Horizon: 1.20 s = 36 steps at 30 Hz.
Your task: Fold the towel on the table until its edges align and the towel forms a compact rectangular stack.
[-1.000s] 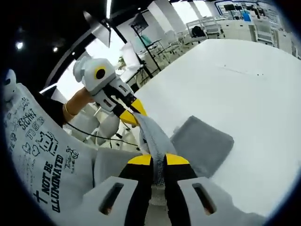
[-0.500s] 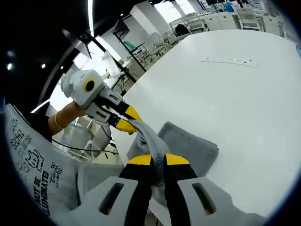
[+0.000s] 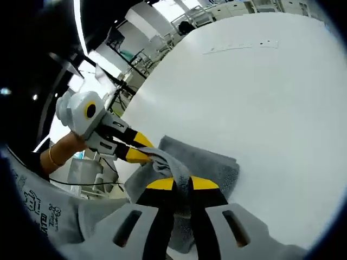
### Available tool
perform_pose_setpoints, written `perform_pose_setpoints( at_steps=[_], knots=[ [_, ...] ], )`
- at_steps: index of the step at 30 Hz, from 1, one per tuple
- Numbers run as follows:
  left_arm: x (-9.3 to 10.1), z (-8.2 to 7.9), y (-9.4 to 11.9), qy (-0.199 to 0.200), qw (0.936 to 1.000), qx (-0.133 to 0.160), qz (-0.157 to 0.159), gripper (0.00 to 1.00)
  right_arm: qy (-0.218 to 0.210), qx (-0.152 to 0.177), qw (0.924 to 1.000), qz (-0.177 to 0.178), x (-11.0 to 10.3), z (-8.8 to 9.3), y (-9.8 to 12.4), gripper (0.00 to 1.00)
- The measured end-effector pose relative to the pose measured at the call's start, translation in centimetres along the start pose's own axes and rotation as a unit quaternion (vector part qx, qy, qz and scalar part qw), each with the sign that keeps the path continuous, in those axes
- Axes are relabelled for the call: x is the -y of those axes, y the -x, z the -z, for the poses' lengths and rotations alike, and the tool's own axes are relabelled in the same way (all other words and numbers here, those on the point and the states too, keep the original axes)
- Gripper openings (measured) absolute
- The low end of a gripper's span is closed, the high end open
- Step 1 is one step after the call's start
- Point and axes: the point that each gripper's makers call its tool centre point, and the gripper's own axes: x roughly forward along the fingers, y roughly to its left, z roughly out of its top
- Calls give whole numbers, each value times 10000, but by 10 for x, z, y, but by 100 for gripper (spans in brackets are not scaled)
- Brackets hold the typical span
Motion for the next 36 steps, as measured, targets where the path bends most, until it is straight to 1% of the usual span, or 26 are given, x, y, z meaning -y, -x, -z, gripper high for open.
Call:
perform_pose_setpoints(
  at_steps=[4, 7, 9, 10, 11, 12, 13, 14, 15, 16, 18, 19, 20, 22, 23, 24, 25, 26, 27, 28, 29, 31, 32, 34, 36],
  knots=[
    [-7, 2, -9, 229, 9997, -46, -45, 8, -195, 99, 9997, 85, 9, -3, -4, 8],
    [-12, 0, -10, 261, 9996, -19, -120, 10, -344, 526, 9979, 140, 13, -18, -1, 8],
    [-12, -2, -8, 296, 9995, 50, -72, 11, -345, 628, 9974, 74, 13, -23, 2, 8],
    [-10, -3, -6, 307, 9995, 113, 4, 13, -343, 678, 9971, 52, 12, -25, 2, 8],
    [-10, -4, -5, 339, 9993, 164, 67, 15, -330, 831, 9960, -42, 10, -30, 4, 7],
    [-7, -7, -4, 504, 9981, 287, 197, 17, -377, 922, 9949, -129, 8, -34, 6, 8],
    [-7, -7, -3, 564, 9976, 322, 231, 19, -453, 1017, 9936, -213, 6, -37, 8, 11],
    [-8, -9, -1, 725, 9961, 425, 260, 20, -484, 1052, 9929, -268, 6, -38, 10, 13],
    [-9, -10, 1, 768, 9954, 494, 273, 21, -529, 1144, 9914, -366, 3, -40, 12, 16],
    [-8, -13, 4, 749, 9947, 615, 335, 22, -459, 1201, 9907, -435, 2, -41, 14, 18],
    [-7, -11, 7, 847, 9936, 632, 407, 26, -325, 1184, 9914, -457, 0, -38, 16, 22],
    [-8, -10, 8, 848, 9937, 611, 409, 29, -173, 1115, 9928, -400, -1, -34, 15, 23],
    [-7, -7, 8, 823, 9942, 561, 405, 29, 18, 1060, 9939, -320, 3, -32, 14, 24],
    [-13, -2, 8, 736, 9957, 500, 253, 28, 267, 917, 9954, -121, 9, -26, 11, 23],
    [-16, 0, 7, 775, 9956, 498, 177, 26, 362, 847, 9957, 24, 12, -21, 9, 22],
    [-18, 1, 7, 857, 9948, 547, 113, 21, 328, 860, 9957, 60, 13, -20, 8, 19],
    [-22, -2, 8, 1161, 9905, 735, 17, 14, 274, 854, 9959, 99, 14, -19, 7, 11],
    [-23, -3, 7, 1403, 9866, 833, 19, 12, 78, 853, 9962, 135, 19, -19, 5, 9],
    [-24, -3, 6, 1781, 9801, 880, 29, 12, -12, 910, 9957, 152, 20, -20, 4, 9],
    [-24, 1, 5, 1978, 9769, 811, 51, 10, -149, 971, 9949, 217, 24, -21, 3, 9],
    [-24, 2, 4, 2022, 9760, 805, 45, 10, -185, 971, 9948, 250, 27, -20, 2, 9],
    [-30, 10, 1, 2117, 9748, 683, -163, 9, -227, 970, 9943, 383, 32, -19, 0, 9],
    [-33, 13, -1, 2123, 9749, 621, -248, 9, -220, 943, 9943, 449, 35, -17, -1, 9],
    [-32, 13, -4, 2080, 9759, 580, -317, 10, -196, 931, 9944, 453, 36, -16, -4, 9],
    [-35, 11, -1, 1734, 9818, 535, -561, 12, -126, 965, 9939, 519, 35, -19, -1, 10]
  ],
)
